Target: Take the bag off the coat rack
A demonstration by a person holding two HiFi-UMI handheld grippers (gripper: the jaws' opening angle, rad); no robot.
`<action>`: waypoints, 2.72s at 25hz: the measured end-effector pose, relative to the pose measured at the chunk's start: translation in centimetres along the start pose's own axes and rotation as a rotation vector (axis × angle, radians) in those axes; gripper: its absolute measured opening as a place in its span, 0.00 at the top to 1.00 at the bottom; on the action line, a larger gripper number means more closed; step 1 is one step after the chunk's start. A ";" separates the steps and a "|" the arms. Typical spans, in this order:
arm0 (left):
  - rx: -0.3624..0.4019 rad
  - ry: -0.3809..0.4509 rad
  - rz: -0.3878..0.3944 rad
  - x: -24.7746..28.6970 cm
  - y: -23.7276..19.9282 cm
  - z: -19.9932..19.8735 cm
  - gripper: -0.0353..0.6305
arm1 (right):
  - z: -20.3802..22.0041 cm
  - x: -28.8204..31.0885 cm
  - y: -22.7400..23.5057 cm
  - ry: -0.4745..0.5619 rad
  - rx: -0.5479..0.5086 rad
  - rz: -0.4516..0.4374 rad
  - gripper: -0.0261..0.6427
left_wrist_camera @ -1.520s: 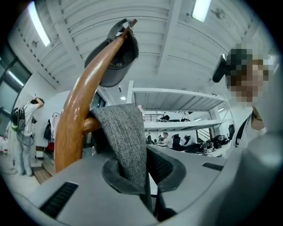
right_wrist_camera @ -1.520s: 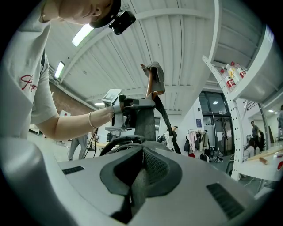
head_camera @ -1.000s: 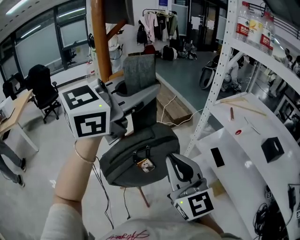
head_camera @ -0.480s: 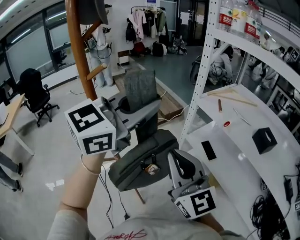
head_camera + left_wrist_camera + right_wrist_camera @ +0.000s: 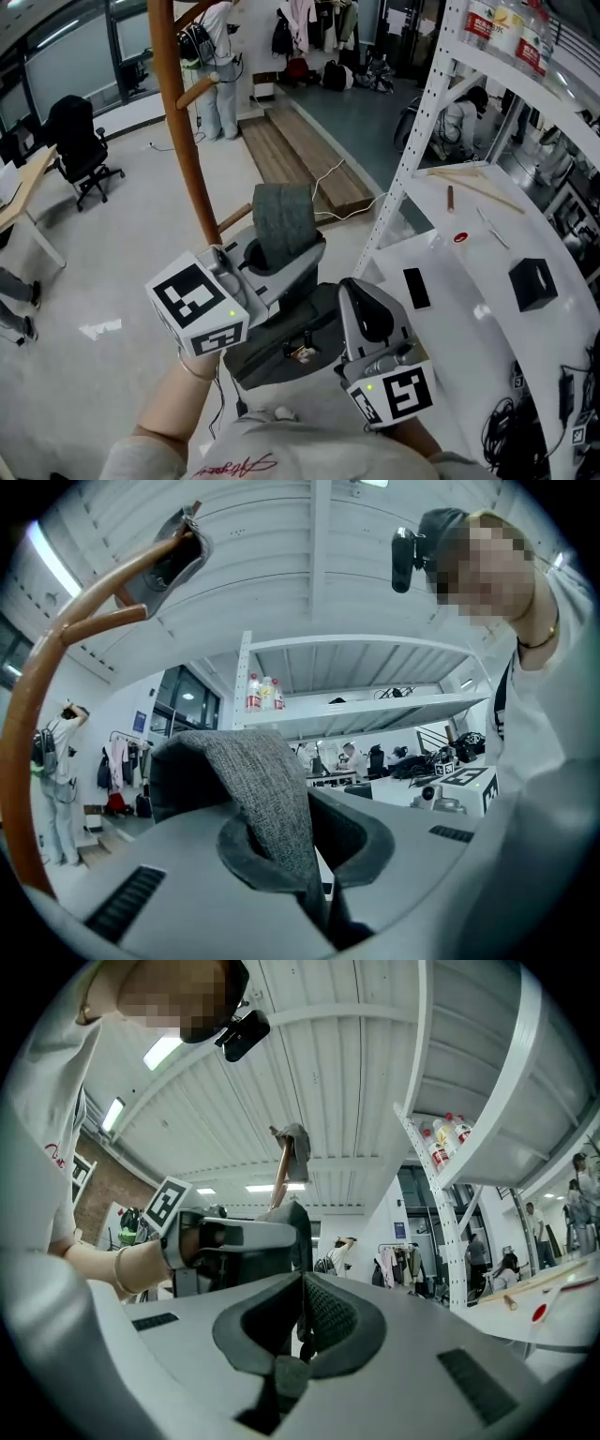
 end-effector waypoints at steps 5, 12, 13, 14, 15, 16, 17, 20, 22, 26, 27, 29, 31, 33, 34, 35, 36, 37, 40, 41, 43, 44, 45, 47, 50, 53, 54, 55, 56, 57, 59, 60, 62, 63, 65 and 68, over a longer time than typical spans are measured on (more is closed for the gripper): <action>-0.005 -0.008 -0.101 -3.3 1.1 1.8 0.90 | 0.4 0.9 -1.3 0.006 0.015 -0.045 0.93; -0.048 -0.011 -0.259 -9.2 2.3 3.9 0.90 | 0.8 1.7 -5.1 0.010 0.040 -0.125 0.93; -0.052 -0.018 -0.278 -10.1 2.6 4.3 0.90 | 0.8 1.6 -5.8 0.009 0.041 -0.133 0.93; -0.056 -0.022 -0.296 -11.0 2.9 4.6 0.90 | 0.7 1.4 -6.5 0.008 0.043 -0.139 0.93; -0.058 -0.023 -0.312 -11.9 3.3 4.7 0.90 | 0.6 1.2 -7.2 0.007 0.044 -0.144 0.93; -0.056 -0.022 -0.326 -12.8 3.7 4.8 0.90 | 0.5 1.0 -8.0 0.007 0.045 -0.148 0.93; -0.052 -0.020 -0.337 -13.7 4.3 4.7 0.90 | 0.4 0.7 -8.9 0.007 0.045 -0.153 0.93; -0.038 -0.015 -0.365 -16.5 6.3 4.3 0.90 | -0.2 -0.5 -11.8 0.008 0.049 -0.168 0.93; -0.032 -0.015 -0.384 -18.5 7.9 3.9 0.90 | -0.6 -1.6 -14.0 0.010 0.049 -0.178 0.93; -0.029 -0.005 -0.427 -22.4 11.1 3.3 0.90 | -1.2 -4.1 -18.3 0.010 0.046 -0.191 0.93; -0.028 -0.004 -0.434 -23.3 11.9 3.2 0.90 | -1.3 -4.8 -19.3 0.010 0.049 -0.191 0.93; -0.031 -0.006 -0.443 -24.9 13.5 3.0 0.90 | -1.6 -6.2 -21.3 0.006 0.054 -0.189 0.93; -0.037 -0.008 -0.448 -26.3 15.1 2.9 0.90 | -2.0 -7.6 -23.1 0.001 0.054 -0.186 0.93; -0.044 -0.012 -0.446 -27.4 16.8 2.8 0.90 | -2.5 -9.0 -24.6 -0.006 0.049 -0.183 0.93; -0.050 -0.011 -0.444 -27.9 17.5 2.8 0.90 | -2.8 -9.6 -25.3 -0.008 0.047 -0.184 0.93; -0.058 -0.010 -0.442 -28.3 18.3 2.8 0.90 | -3.1 -10.1 -25.8 -0.009 0.045 -0.185 0.93; -0.065 -0.007 -0.440 -28.6 18.9 2.7 0.90 | -3.4 -10.6 -26.3 -0.009 0.044 -0.186 0.93; -0.069 -0.006 -0.438 -28.9 19.6 2.6 0.90 | -3.6 -11.0 -26.7 -0.009 0.044 -0.187 0.93; -0.073 0.005 -0.448 -29.7 21.0 2.3 0.90 | -4.2 -12.2 -27.4 -0.011 0.045 -0.192 0.93; -0.075 0.017 -0.455 -29.9 21.2 2.1 0.90 | -4.3 -12.5 -27.5 -0.012 0.046 -0.196 0.93; -0.078 0.042 -0.464 -30.0 21.4 1.7 0.90 | -4.4 -12.7 -27.3 -0.013 0.043 -0.206 0.93; -0.077 0.044 -0.466 -29.9 21.5 1.6 0.90 | -4.3 -12.8 -27.2 -0.015 0.045 -0.210 0.93; -0.078 0.037 -0.468 -29.8 21.7 1.8 0.90 | -4.1 -13.0 -27.2 -0.021 0.053 -0.214 0.93; -0.085 0.012 -0.480 -30.1 22.5 2.5 0.90 | -3.5 -13.5 -27.6 -0.035 0.078 -0.224 0.93; -0.090 0.021 -0.497 -30.2 22.8 2.9 0.90 | -3.9 -13.8 -27.7 -0.033 0.079 -0.239 0.93; -0.085 0.022 -0.512 -29.8 22.5 2.7 0.90 | -4.6 -13.6 -27.5 -0.015 0.063 -0.249 0.93; -0.081 0.020 -0.515 -29.7 22.4 2.7 0.90 | -4.8 -13.6 -27.4 -0.007 0.060 -0.249 0.93; -0.077 0.021 -0.517 -29.4 22.4 2.5 0.90 | -5.0 -13.6 -27.2 -0.001 0.058 -0.248 0.93; -0.075 0.024 -0.519 -29.2 22.4 2.4 0.90 | -5.1 -13.7 -27.0 0.002 0.057 -0.248 0.93; -0.072 0.026 -0.521 -29.0 22.4 2.2 0.90 | -5.1 -13.8 -26.8 0.001 0.057 -0.249 0.93; -0.061 0.025 -0.527 -28.7 22.6 2.0 0.90 | -4.9 -14.1 -26.8 -0.002 0.061 -0.254 0.93; -0.057 0.024 -0.530 -28.6 22.8 2.0 0.90 | -4.8 -14.2 -26.7 -0.003 0.063 -0.257 0.93; -0.059 0.025 -0.531 -28.4 23.0 1.9 0.90 | -4.6 -14.4 -26.6 -0.010 0.062 -0.259 0.93; -0.061 0.025 -0.530 -28.3 23.1 1.9 0.90 | -4.5 -14.5 -26.5 -0.014 0.059 -0.260 0.93; -0.064 0.024 -0.530 -28.0 23.2 2.0 0.90 | -4.4 -14.6 -26.3 -0.020 0.059 -0.260 0.93; -0.085 0.020 -0.529 -27.5 23.4 2.5 0.90 | -3.7 -14.9 -25.7 -0.043 0.059 -0.255 0.93</action>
Point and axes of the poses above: the fingertips, and each gripper's own axes: x forward along the fingers, y to its right, z out of its underside, the point moved 3 cm from there along -x, backward along the fingers, and after that the axes turned 5 degrees about -z, right-handed, at the moved point
